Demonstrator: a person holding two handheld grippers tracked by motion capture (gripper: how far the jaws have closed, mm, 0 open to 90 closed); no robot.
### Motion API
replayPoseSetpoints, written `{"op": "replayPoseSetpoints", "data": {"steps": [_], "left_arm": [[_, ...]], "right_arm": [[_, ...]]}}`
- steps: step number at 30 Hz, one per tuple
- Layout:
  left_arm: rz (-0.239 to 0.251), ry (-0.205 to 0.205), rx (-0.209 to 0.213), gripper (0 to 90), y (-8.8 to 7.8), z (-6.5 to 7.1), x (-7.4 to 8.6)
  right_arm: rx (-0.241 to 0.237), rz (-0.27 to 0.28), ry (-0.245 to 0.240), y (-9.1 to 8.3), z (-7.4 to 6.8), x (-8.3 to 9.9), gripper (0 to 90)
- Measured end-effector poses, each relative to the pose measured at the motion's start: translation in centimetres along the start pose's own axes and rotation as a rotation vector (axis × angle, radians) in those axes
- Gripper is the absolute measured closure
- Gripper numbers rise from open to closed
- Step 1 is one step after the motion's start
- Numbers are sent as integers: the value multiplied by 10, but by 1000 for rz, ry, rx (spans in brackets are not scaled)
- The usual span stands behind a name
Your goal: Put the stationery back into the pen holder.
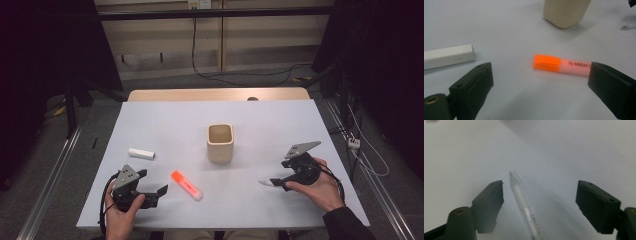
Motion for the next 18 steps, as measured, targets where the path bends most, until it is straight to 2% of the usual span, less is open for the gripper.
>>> {"op": "replayPoseSetpoints", "data": {"steps": [5,7,9,11,14,18], "left_arm": [[2,-7,3,59,1,0,0],[-1,-6,4,60,1,1,0],[-1,0,2,60,0,0,0],[0,-1,1,60,0,0,0],[-2,-3,2,60,0,0,0],[-2,-4,4,60,1,1,0]], "right_arm": [[-53,-73,-37,7,-4,-1,344],[-58,-95,-45,10,-5,0,365],[-73,-129,-54,12,-7,0,445],[-67,-163,-75,13,-8,-1,507],[-61,-235,-116,15,-10,-2,550],[-59,-307,-134,16,-12,-1,611]]}}
Point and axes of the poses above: each handheld gripper's, and its own axes: y roughly forward along the jaws, x roughly out of its underside, z roughly to its right, the point moved 6 cm from there along y, roughly forward along the jaws, and after that the axes turned 14 degrees about -x, right-handed, at the moved point
